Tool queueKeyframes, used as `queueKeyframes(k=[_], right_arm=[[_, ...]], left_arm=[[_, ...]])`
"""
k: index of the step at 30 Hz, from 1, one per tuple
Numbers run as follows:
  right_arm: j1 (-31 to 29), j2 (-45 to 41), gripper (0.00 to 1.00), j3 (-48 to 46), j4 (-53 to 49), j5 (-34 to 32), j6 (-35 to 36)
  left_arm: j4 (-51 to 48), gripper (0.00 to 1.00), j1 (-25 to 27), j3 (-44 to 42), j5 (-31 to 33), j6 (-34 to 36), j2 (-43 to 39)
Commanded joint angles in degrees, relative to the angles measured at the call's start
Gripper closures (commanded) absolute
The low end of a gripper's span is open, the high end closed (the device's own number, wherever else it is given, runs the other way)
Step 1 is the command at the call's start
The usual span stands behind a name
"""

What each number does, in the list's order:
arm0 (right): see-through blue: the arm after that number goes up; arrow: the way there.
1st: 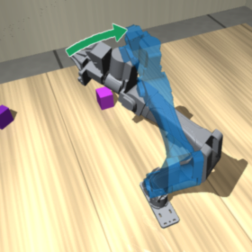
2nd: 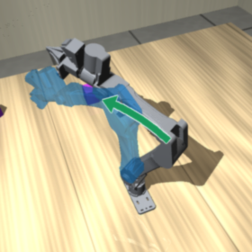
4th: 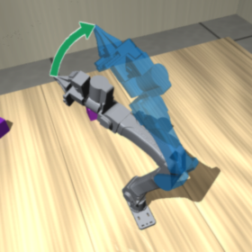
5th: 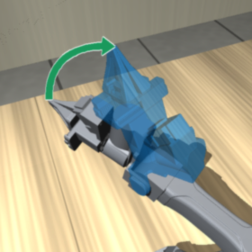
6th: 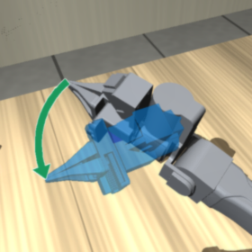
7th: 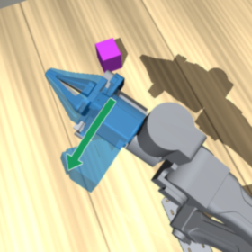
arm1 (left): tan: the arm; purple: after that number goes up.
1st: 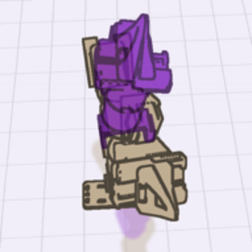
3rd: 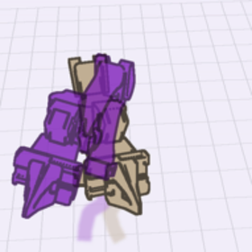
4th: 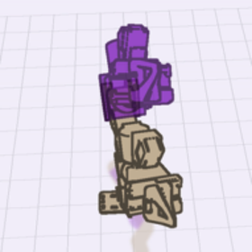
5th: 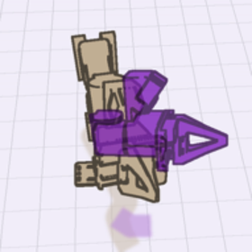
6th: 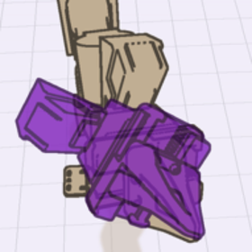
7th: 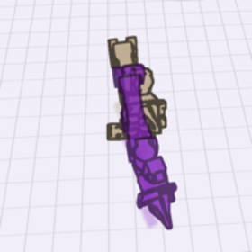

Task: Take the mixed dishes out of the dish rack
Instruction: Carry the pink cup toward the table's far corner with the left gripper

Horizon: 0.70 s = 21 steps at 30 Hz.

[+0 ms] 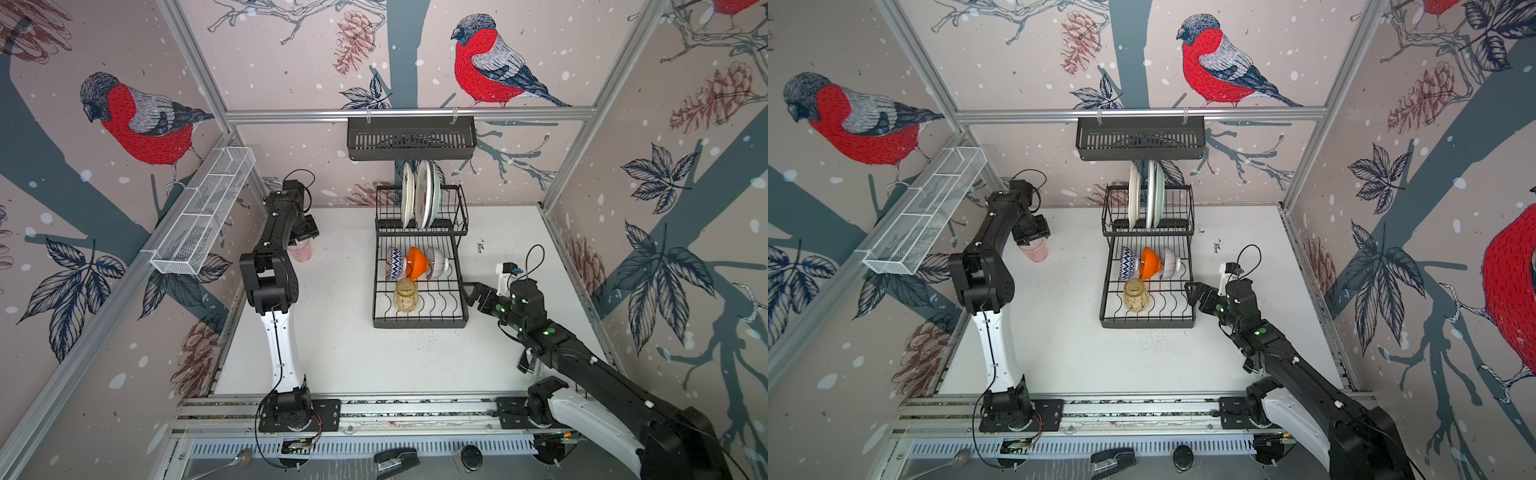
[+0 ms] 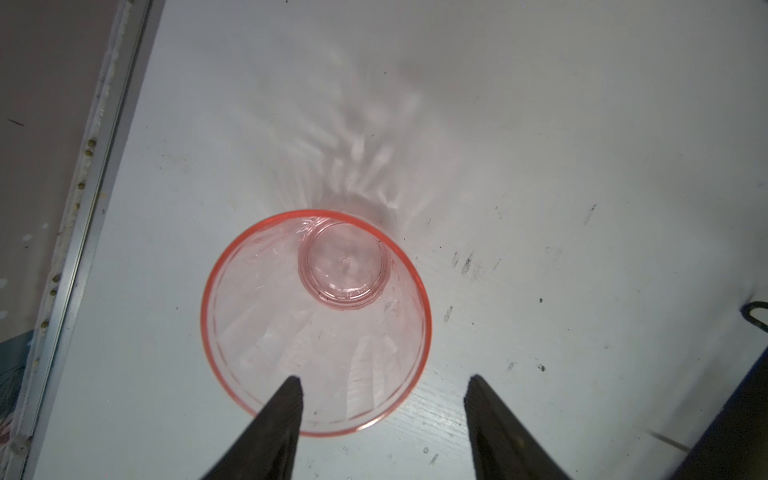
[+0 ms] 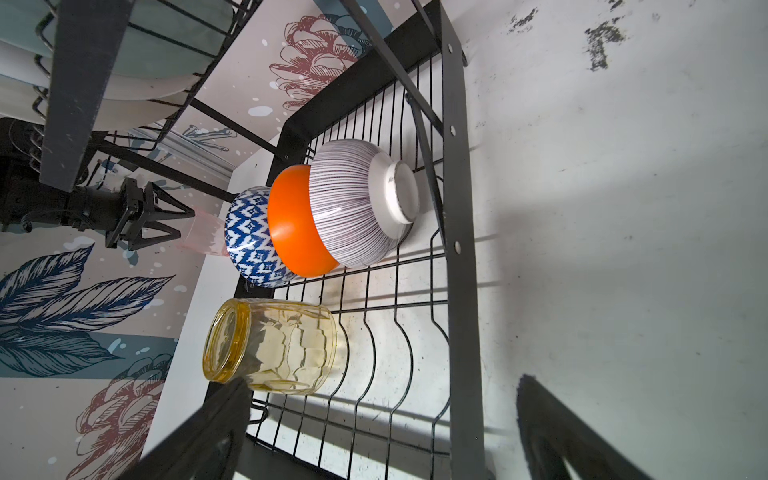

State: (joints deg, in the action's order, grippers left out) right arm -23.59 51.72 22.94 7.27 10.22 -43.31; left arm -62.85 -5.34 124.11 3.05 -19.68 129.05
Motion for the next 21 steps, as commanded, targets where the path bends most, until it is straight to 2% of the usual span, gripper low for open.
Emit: queueKeyframes(k=[1, 12, 14, 17, 18, 21], right_arm=[[0.0, -0.7, 0.01, 0.5, -0.2, -0.7, 0.8], [-0.1, -2.7, 0.00, 0.4, -0.8, -0.3, 1.7], [-0.1, -3.5, 0.00, 0.4, -1.1, 0.0, 1.9], [-0.1, -5.0, 0.00, 0.0, -1.2, -0.4, 2.2], [-0.1, -5.3, 0.00, -0.1, -1.3, -0.4, 2.3], [-0.2, -5.8, 0.01, -0.3, -1.5, -0.3, 2.9]], left_arm=[[-1.6, 0.35, -0.3, 0.5, 0.6, 0.1, -0.7], [-0.5, 0.25, -0.3, -1.6, 1.2, -0.2, -6.2], [0.3, 0.19, -0.2, -4.0, 0.9, -0.3, -8.5], [2.6, 0.17, -0.2, -9.1, 0.4, -0.5, -13.5], [3.5, 0.04, -0.2, -10.8, 0.0, -0.6, -15.3], [7.2, 0.03, -0.2, -18.5, -2.6, -0.8, -21.7]])
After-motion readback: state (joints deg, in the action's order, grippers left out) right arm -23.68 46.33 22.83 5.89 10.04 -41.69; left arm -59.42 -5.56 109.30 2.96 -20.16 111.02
